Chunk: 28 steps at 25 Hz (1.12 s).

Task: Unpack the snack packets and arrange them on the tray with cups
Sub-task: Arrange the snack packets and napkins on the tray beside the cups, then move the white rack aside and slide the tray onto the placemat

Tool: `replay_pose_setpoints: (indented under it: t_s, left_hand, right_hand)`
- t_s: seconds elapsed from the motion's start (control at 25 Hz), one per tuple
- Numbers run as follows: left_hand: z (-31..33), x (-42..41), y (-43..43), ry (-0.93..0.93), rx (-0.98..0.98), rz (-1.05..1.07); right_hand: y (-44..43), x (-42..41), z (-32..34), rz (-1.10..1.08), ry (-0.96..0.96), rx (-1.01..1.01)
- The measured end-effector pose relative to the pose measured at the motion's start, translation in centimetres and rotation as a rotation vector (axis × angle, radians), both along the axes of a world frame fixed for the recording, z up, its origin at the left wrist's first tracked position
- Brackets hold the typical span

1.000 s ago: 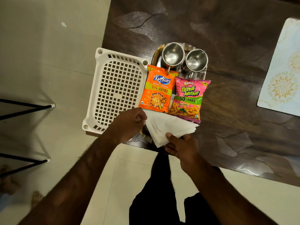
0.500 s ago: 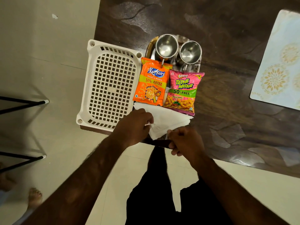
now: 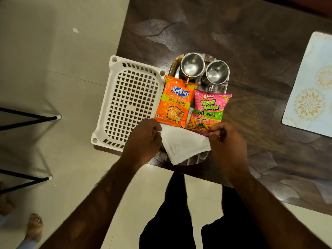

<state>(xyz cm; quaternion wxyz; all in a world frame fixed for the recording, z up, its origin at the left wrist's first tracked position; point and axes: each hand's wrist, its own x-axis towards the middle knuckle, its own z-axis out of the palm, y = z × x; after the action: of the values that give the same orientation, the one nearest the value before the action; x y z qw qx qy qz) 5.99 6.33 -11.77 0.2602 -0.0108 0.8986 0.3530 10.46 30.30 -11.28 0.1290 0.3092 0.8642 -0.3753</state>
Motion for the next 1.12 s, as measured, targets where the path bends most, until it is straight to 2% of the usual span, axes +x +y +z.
replay_pose_setpoints:
  t_s: [0.12, 0.24, 0.32, 0.52, 0.72, 0.96, 1.08, 1.12]
  left_hand:
    - [-0.2, -1.8, 0.0, -0.046, 0.012, 0.203]
    - [-0.5, -2.8, 1.0, -0.157, 0.03, 0.206]
    - [-0.6, -3.1, 1.4, -0.153, 0.035, 0.197]
    - [-0.7, -3.1, 1.3, -0.09, -0.015, 0.111]
    - [-1.1, -3.0, 0.6, -0.174, 0.021, 0.15]
    - [-1.2, -1.8, -0.7, -0.206, 0.012, 0.189]
    - [-0.8, -0.9, -1.8, -0.116, -0.007, 0.264]
    - [-0.6, -0.5, -2.4, -0.06, -0.031, 0.339]
  right_hand:
    - [2.0, -2.4, -1.7, -0.198, -0.083, -0.079]
    - [3.2, -4.3, -3.5, -0.372, -0.246, -0.378]
    - [3.2, -4.5, -4.0, -0.363, -0.27, -0.456]
    - [3.8, -4.0, -5.1, -0.337, -0.244, -0.448]
    - [4.5, -3.9, -5.3, -0.322, -0.242, -0.441]
    - [4.8, -2.1, -4.1, -0.407, -0.252, -0.434]
    - [4.8, -1.5, -3.0, -0.431, -0.262, -0.425]
    - [5.1, -1.5, -2.6, -0.404, -0.243, -0.361]
